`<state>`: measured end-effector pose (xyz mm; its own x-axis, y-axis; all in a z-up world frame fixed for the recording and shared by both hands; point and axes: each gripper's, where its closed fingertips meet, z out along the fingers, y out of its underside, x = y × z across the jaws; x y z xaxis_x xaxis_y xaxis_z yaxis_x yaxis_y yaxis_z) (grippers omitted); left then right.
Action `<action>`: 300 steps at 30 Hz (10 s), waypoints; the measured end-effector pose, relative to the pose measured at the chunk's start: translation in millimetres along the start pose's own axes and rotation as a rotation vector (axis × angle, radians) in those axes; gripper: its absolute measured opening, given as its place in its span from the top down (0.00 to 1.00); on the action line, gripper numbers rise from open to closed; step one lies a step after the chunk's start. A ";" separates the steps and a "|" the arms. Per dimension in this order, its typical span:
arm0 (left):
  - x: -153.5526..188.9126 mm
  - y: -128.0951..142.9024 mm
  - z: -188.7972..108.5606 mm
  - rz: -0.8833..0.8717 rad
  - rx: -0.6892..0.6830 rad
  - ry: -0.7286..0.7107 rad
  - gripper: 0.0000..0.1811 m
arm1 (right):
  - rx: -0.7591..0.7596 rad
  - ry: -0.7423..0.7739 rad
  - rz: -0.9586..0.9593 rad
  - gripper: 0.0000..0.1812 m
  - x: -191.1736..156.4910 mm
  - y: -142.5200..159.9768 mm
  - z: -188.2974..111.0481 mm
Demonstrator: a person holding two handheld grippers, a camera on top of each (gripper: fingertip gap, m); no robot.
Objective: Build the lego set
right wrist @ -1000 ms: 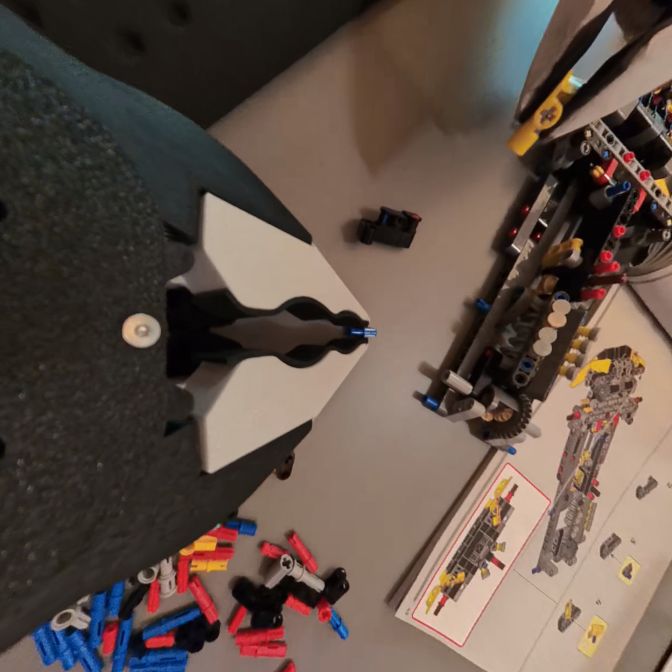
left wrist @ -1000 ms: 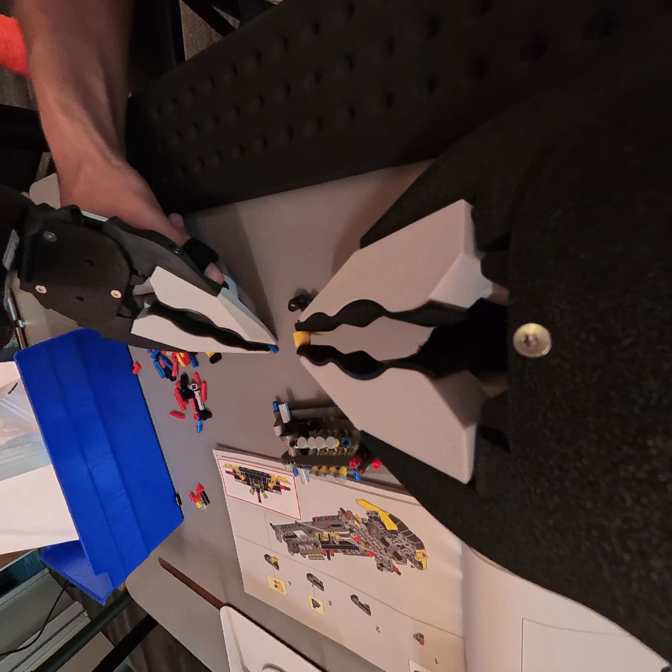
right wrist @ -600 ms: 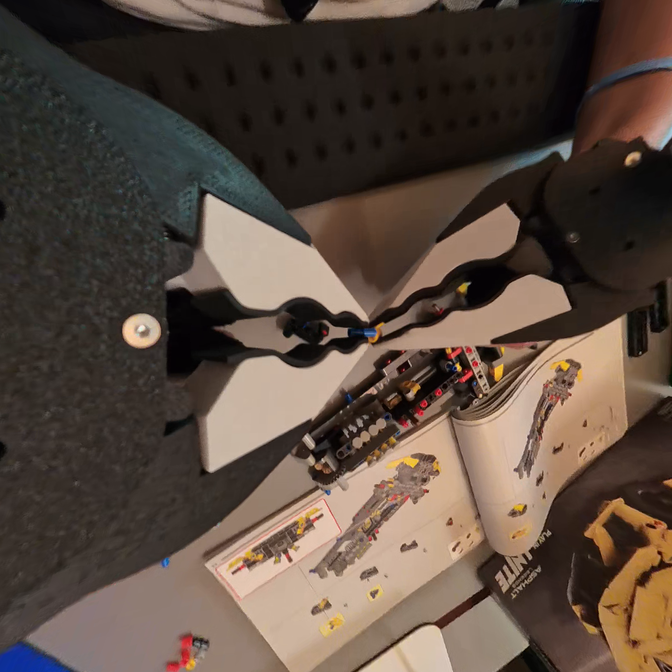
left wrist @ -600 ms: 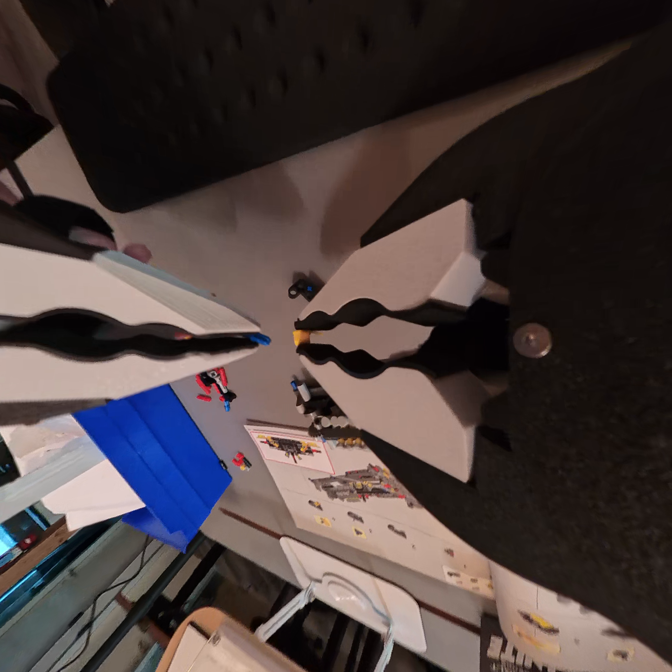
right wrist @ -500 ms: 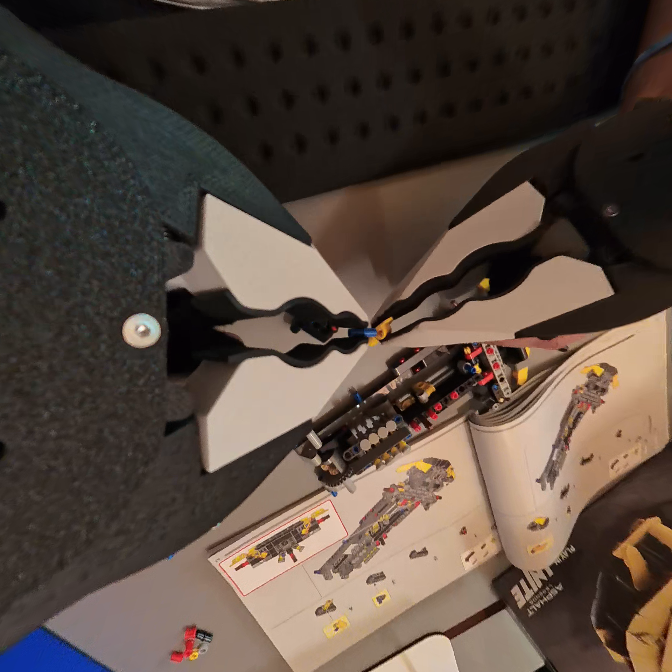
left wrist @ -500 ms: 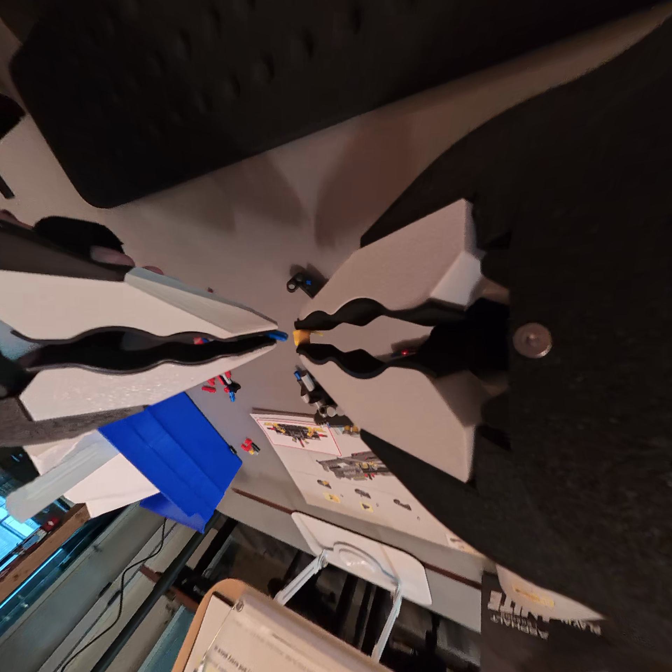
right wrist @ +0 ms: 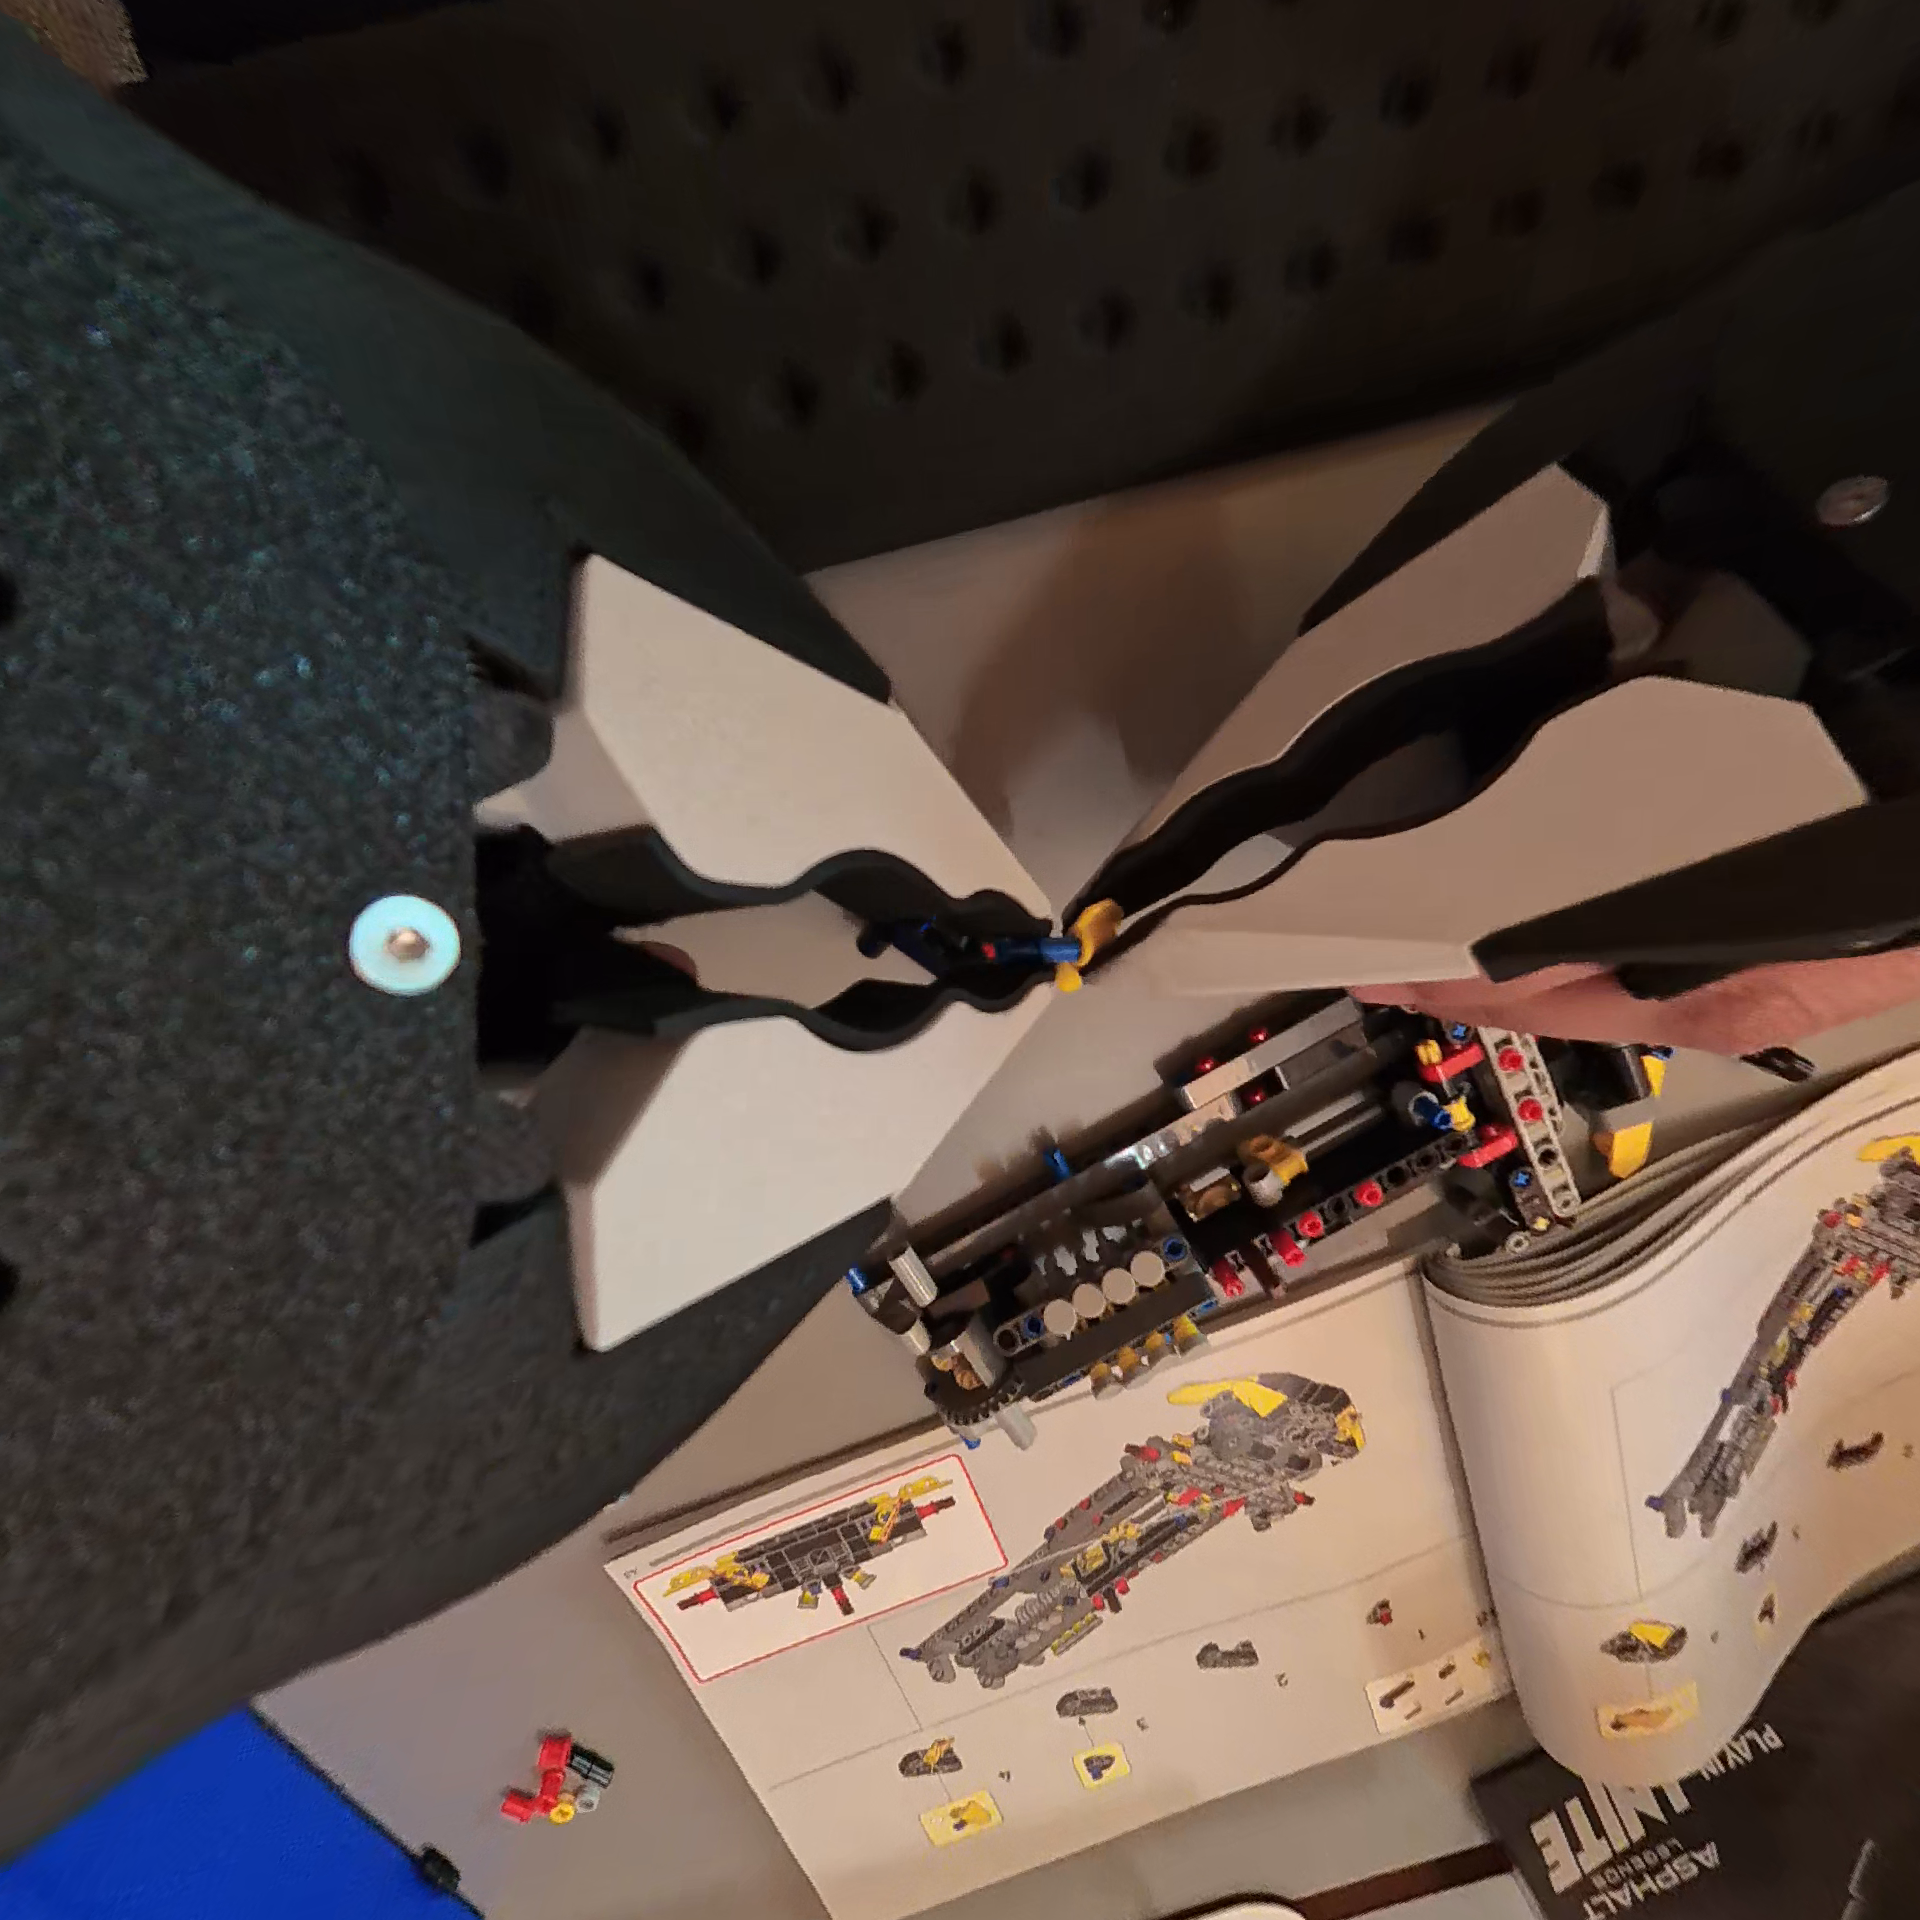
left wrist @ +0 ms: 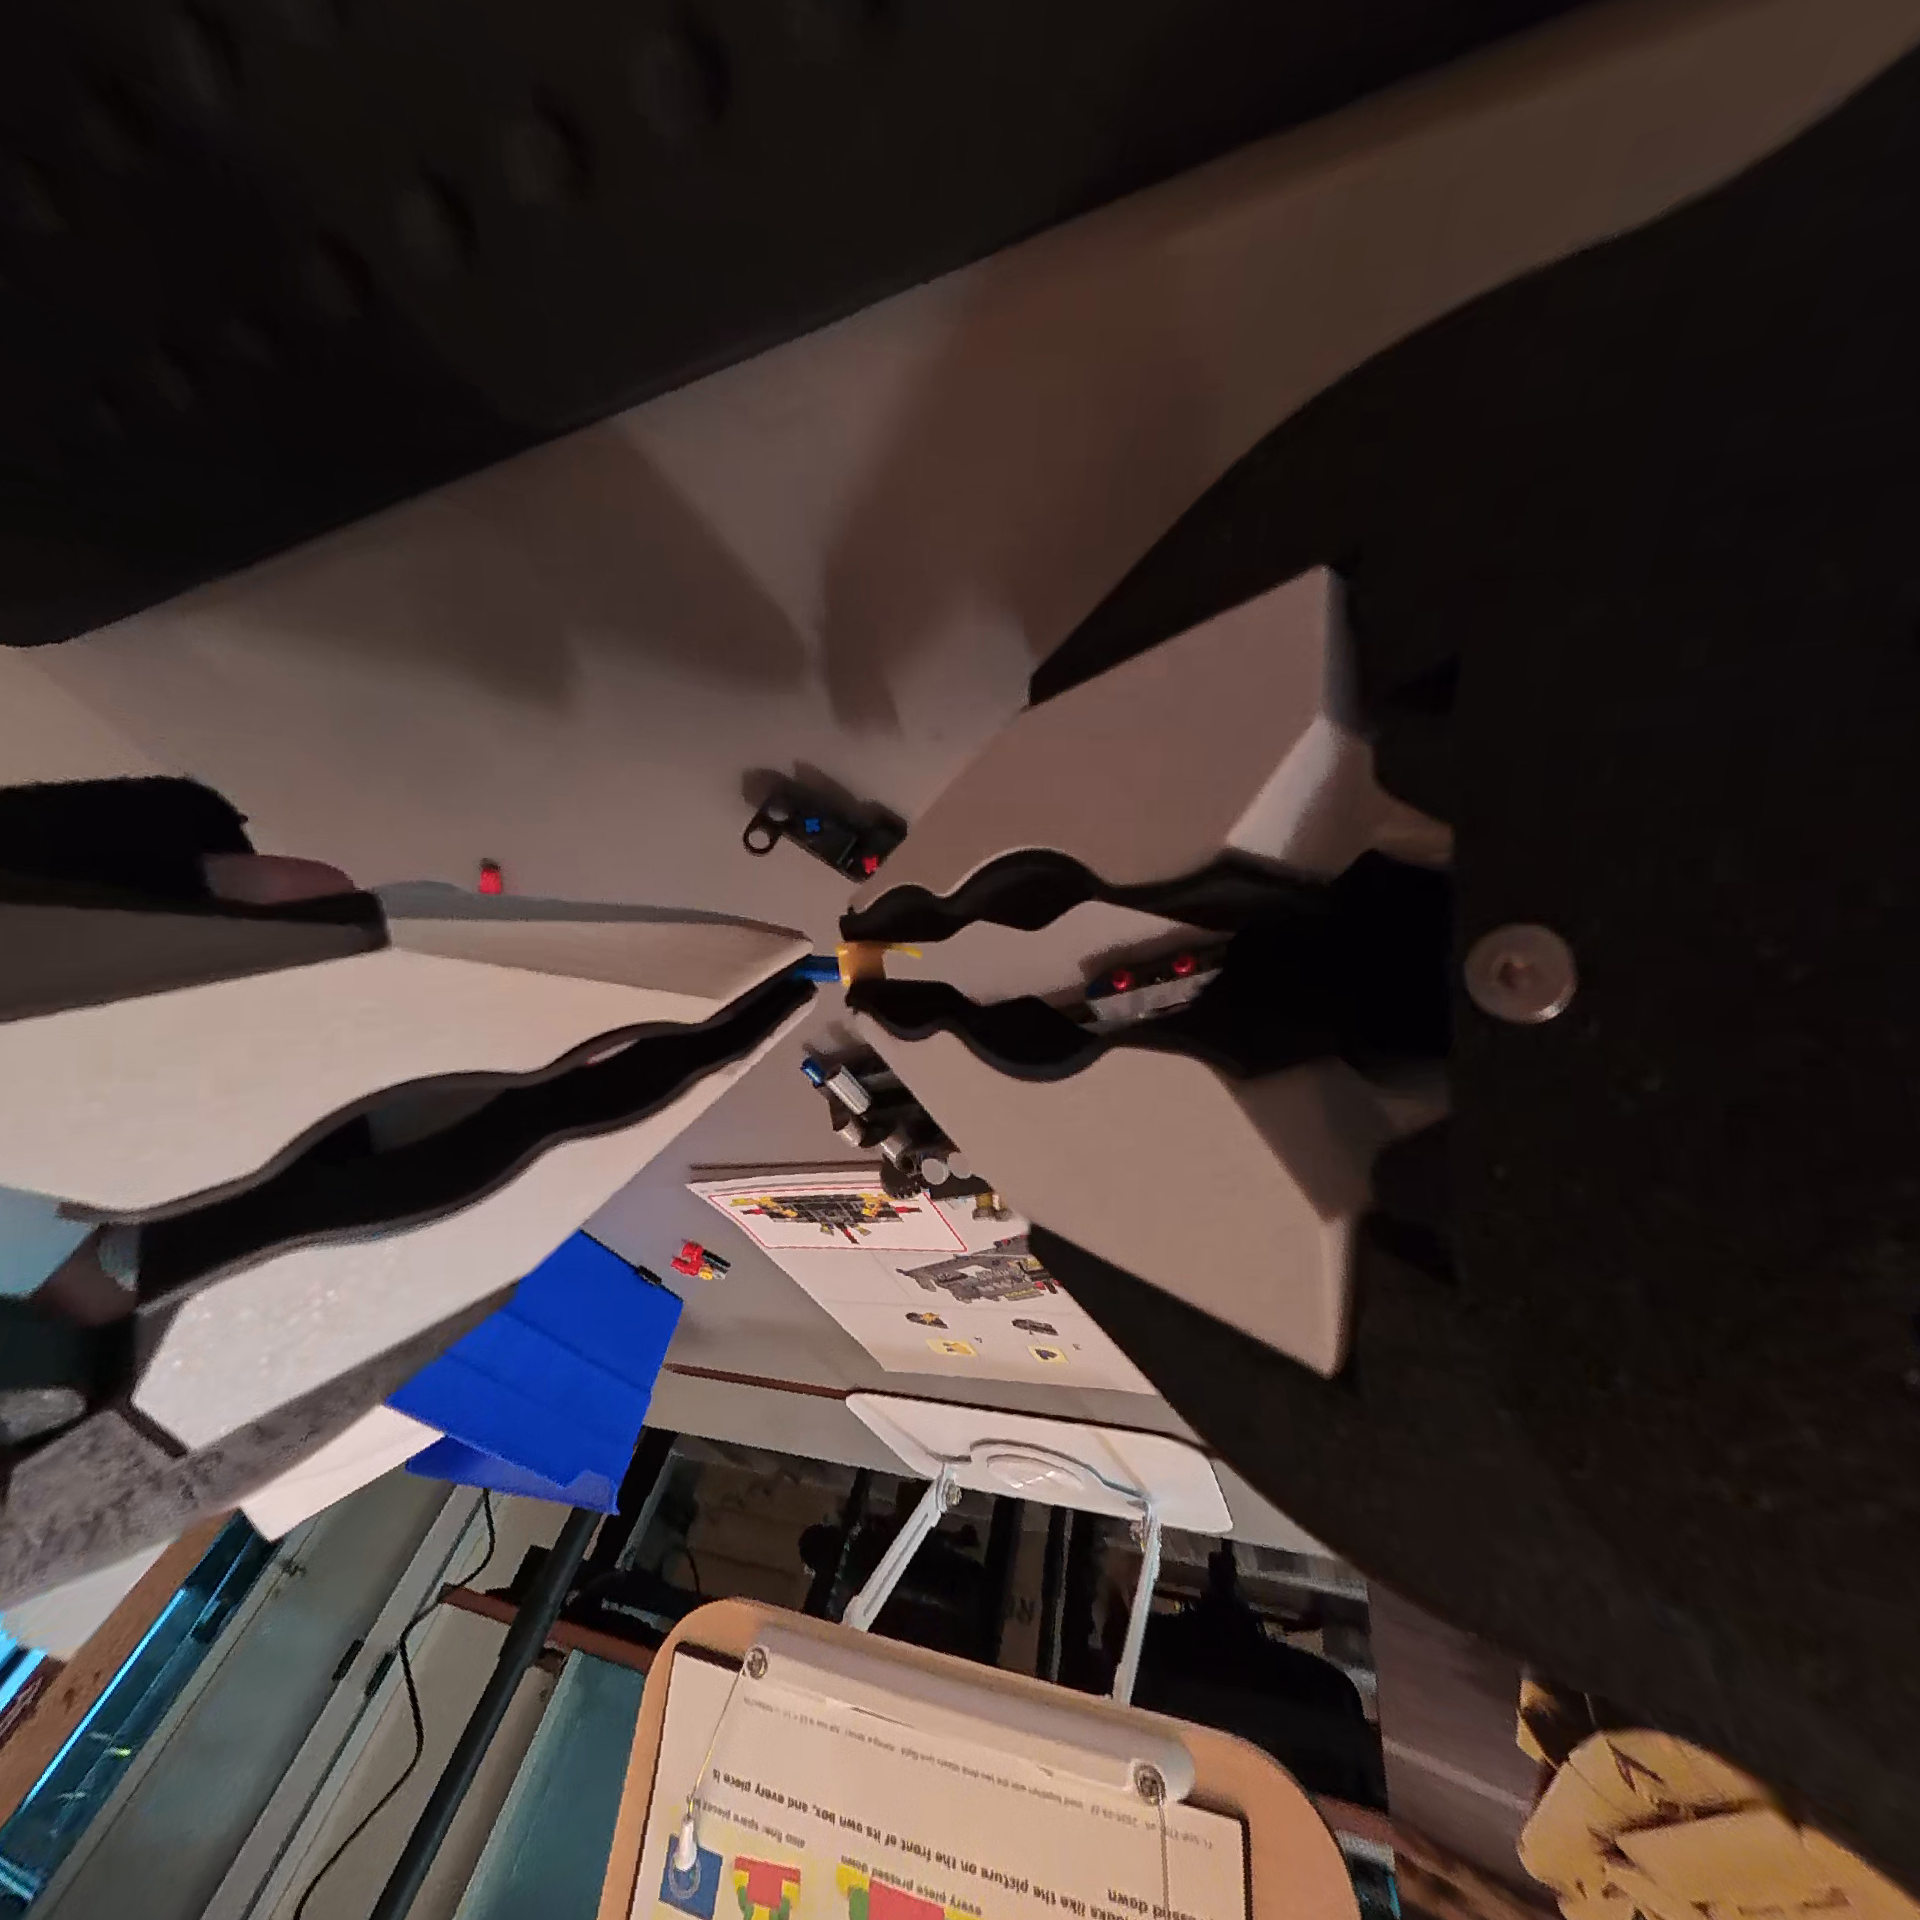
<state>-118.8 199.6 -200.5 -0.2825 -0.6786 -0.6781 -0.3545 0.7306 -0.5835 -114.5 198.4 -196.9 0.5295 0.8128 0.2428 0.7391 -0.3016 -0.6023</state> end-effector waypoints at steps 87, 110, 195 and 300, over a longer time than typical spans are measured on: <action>-18.0 -7.7 2.2 0.010 0.002 -0.118 0.97 | 0.542 -0.262 0.621 0.98 18.7 -28.3 -17.8; -37.4 -6.0 -6.1 0.056 -0.002 -0.211 0.97 | 0.258 -0.027 0.346 0.98 14.1 -18.3 -17.6; -26.2 -10.5 0.5 0.015 0.045 -0.203 0.97 | 0.263 -0.156 0.392 0.98 14.5 -20.1 -21.1; -0.8 -8.3 6.8 -0.132 0.021 -0.008 0.97 | 0.021 -0.404 -0.197 0.88 -39.3 102.6 -23.6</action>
<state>-109.6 194.6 -198.1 -0.2272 -0.7681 -0.5987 -0.3695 0.6368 -0.6767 -49.7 123.8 -250.3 0.1716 0.9843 0.0409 0.7987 -0.1147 -0.5908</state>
